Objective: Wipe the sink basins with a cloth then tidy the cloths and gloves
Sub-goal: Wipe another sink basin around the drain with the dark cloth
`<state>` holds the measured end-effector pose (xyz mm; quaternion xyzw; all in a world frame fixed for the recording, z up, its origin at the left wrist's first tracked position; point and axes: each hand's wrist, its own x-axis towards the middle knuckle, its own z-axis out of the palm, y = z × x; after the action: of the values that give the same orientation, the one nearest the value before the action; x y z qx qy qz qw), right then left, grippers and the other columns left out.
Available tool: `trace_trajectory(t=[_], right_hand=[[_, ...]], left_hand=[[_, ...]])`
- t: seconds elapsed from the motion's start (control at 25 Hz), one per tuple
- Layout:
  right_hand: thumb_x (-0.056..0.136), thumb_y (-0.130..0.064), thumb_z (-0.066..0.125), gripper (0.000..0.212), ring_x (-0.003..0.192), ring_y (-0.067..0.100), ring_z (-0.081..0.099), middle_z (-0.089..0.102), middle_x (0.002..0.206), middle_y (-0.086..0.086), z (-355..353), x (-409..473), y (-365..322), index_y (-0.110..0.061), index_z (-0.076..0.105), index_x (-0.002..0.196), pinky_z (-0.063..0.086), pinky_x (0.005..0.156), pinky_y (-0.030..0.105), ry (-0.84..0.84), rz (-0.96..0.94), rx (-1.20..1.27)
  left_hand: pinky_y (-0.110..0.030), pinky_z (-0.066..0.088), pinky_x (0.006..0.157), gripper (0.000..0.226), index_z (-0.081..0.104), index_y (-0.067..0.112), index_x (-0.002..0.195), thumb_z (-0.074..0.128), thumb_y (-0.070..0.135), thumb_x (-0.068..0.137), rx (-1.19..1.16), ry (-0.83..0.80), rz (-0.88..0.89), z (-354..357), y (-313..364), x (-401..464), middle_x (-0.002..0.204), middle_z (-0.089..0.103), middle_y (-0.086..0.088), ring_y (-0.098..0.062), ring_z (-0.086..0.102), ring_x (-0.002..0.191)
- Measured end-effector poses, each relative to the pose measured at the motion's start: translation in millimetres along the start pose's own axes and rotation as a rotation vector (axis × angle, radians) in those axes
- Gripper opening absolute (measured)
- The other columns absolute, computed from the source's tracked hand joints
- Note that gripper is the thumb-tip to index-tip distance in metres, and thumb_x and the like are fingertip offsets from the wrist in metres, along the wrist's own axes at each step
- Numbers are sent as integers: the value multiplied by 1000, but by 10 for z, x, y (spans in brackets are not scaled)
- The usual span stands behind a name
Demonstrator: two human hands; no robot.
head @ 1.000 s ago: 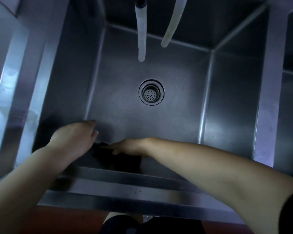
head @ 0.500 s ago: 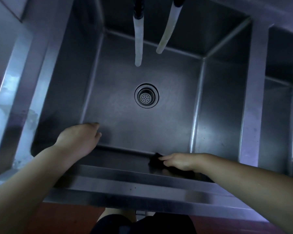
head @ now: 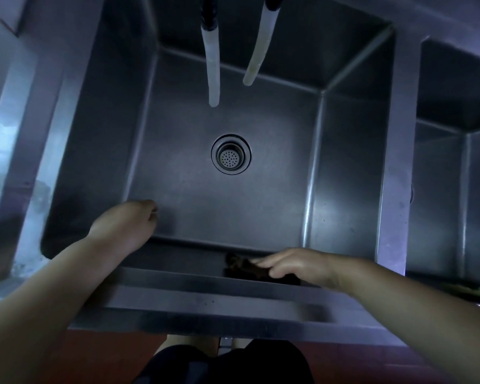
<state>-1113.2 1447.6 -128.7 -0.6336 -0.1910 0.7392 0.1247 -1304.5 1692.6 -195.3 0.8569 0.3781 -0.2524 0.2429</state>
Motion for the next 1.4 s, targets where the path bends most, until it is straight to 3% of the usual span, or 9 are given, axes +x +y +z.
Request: trace_trajectory(t=[0.2, 0.32, 0.52, 0.68, 0.8, 0.88, 1.08, 1.24, 1.4], right_hand=[[91, -6, 47, 33, 108, 13, 53, 61, 113, -5, -158, 70, 242, -6, 64, 120, 40, 84, 16, 136, 253, -93], [96, -15, 42, 36, 122, 27, 49, 54, 134, 10, -119, 425, 169, -3, 54, 128, 37, 102, 31, 76, 348, -378], [97, -19, 45, 41, 125, 24, 45, 47, 143, 6, 150, 1064, -197, -15, 48, 137, 34, 105, 30, 35, 210, -365], [93, -9, 47, 35, 100, 16, 53, 61, 117, 5, 280, 1554, -677, -8, 58, 127, 42, 77, 17, 36, -13, -297], [96, -12, 44, 32, 104, 24, 56, 63, 115, 11, 121, 1749, -765, -12, 62, 122, 40, 85, 24, 190, -141, -386], [98, -20, 42, 37, 123, 23, 49, 54, 136, 6, -91, 1794, -638, -24, 53, 133, 35, 96, 25, 443, -177, -370], [96, -19, 48, 42, 135, 35, 28, 28, 146, 24, -602, 2010, -446, 2, 44, 132, 18, 113, 30, 1105, -198, -325], [97, -40, 38, 48, 122, 32, 39, 44, 134, 15, -832, 2440, -621, -6, 50, 129, 25, 102, 40, 944, -71, -752], [98, -38, 34, 45, 122, 30, 40, 48, 131, 14, -996, 2683, -726, -7, 61, 117, 22, 102, 39, 930, -41, -701]], left_hand=[[-36, 50, 85, 30, 58, 16, 113, 37, 30, 97, 62, -137, 30, -14, 28, 12, 117, 63, -10, -30, 59, 102], [-34, 49, 86, 29, 59, 14, 112, 38, 29, 97, 29, -189, 31, -2, 11, 37, 116, 63, -12, -29, 59, 102], [-30, 48, 78, 28, 59, 16, 107, 37, 31, 97, 11, -184, 51, 49, -6, 61, 111, 64, -9, -27, 60, 97], [-29, 45, 75, 27, 60, 17, 106, 39, 30, 96, -54, -124, 22, 44, -31, 77, 112, 65, -10, -28, 60, 99], [-28, 48, 77, 27, 57, 22, 115, 41, 31, 96, -78, -71, 45, 23, -17, 53, 117, 65, -5, -25, 61, 103], [-28, 49, 81, 32, 53, 26, 124, 41, 34, 95, -87, -68, 67, -30, 13, 48, 122, 63, -1, -23, 61, 106], [-30, 43, 68, 23, 52, 23, 109, 40, 36, 94, 49, -76, 118, -181, 242, 296, 113, 63, -2, -25, 61, 99], [-32, 41, 76, 27, 52, 17, 113, 40, 33, 95, 131, -109, 98, -66, 494, 725, 117, 59, -6, -26, 57, 104], [-35, 39, 93, 39, 42, 14, 130, 44, 27, 93, 193, -67, 102, 242, 651, 1105, 136, 44, -7, -27, 45, 120]])
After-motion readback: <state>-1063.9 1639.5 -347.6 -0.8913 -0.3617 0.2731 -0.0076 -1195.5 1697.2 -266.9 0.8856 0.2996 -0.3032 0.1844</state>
